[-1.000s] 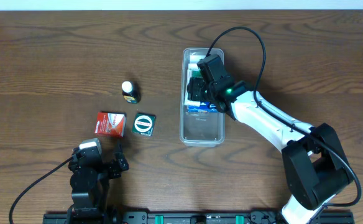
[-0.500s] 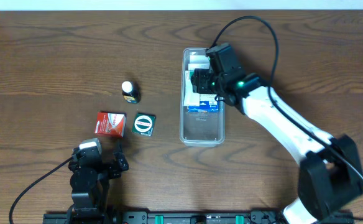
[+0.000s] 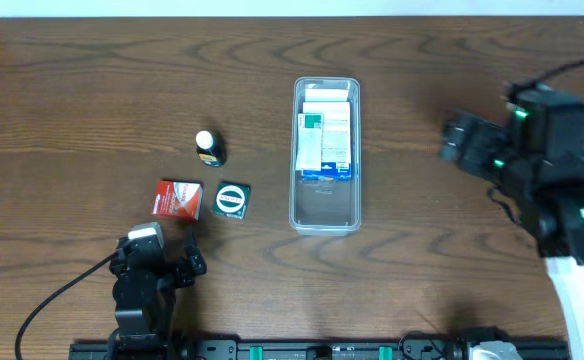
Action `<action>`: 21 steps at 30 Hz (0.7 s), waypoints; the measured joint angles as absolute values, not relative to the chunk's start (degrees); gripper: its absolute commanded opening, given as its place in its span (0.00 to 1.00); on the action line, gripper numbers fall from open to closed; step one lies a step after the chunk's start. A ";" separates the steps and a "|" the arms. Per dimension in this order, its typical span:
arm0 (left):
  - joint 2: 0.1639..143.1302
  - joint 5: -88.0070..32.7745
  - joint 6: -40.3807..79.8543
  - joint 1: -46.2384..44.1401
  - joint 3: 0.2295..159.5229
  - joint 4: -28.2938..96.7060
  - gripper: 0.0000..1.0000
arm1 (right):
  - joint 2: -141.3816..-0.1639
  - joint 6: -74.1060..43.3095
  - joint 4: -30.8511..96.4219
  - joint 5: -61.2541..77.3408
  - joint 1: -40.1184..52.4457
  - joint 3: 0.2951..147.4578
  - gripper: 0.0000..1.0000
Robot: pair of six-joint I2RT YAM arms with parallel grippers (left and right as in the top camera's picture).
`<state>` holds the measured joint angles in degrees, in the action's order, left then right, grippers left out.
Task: Pack container
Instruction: 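Place the white Panadol box into the container, release, retract right, then reach the left gripper to the red Panadol box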
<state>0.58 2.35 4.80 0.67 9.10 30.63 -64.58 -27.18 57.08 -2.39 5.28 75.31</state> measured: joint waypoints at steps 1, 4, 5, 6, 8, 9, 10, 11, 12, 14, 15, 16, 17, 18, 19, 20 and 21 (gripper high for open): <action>0.58 2.39 4.58 0.67 9.10 30.63 0.98 | -63.92 -27.11 58.37 -2.48 3.79 75.31 0.99; 0.58 2.59 4.23 0.67 9.08 29.78 0.98 | -63.57 -27.11 60.53 -2.59 1.58 75.31 0.99; 0.58 2.59 4.21 0.64 9.04 28.75 0.98 | -63.66 -27.14 61.19 -2.59 1.23 75.31 0.99; 0.58 2.50 4.25 0.67 9.02 28.18 0.98 | -63.70 -27.11 61.69 -2.61 1.13 75.31 0.99; 0.58 1.98 4.29 0.67 8.99 28.05 0.98 | -63.75 -27.14 62.33 -2.57 1.02 75.31 0.99; 0.58 1.69 4.32 0.64 8.91 27.79 0.98 | -63.75 -27.14 62.39 -2.57 1.02 75.31 0.99; 0.58 1.41 4.49 0.67 8.82 27.16 0.98 | -63.75 -27.14 62.39 -2.59 1.02 75.31 0.99; 0.58 0.78 4.51 0.67 8.82 26.50 0.98 | -63.75 -27.14 62.39 -2.59 1.02 75.31 0.99; 0.58 0.27 4.54 0.67 8.82 26.26 0.98 | -63.77 -27.14 62.39 -2.57 1.02 75.31 0.99; 0.58 -0.62 4.58 0.64 8.82 26.68 0.98 | -63.79 -27.14 62.39 -2.59 0.99 75.31 0.99; 0.67 -0.95 4.64 0.67 8.91 26.96 0.98 | -63.81 -27.14 62.39 -2.57 1.02 75.31 0.99; 1.02 -1.26 4.69 0.67 9.17 27.27 0.98 | -63.86 -27.14 62.39 -2.59 0.99 75.31 0.99; 1.72 -1.39 4.69 0.67 9.76 27.66 0.98 | -63.86 -27.14 62.41 -2.57 0.99 75.31 0.99; 2.96 -1.54 4.73 0.67 10.85 28.40 0.98 | -63.90 -27.14 62.41 -2.59 0.99 75.31 0.99; 4.80 -1.58 4.86 0.67 12.43 29.02 0.98 | -63.92 -27.14 62.43 -2.57 0.99 75.31 0.99; 6.59 -1.58 4.91 0.67 14.06 29.56 0.98 | -63.96 -27.14 62.43 -2.59 0.99 75.31 0.99; 9.08 -1.58 4.95 0.67 16.32 30.35 0.98 | -64.01 -27.14 62.46 -2.57 0.99 75.31 0.99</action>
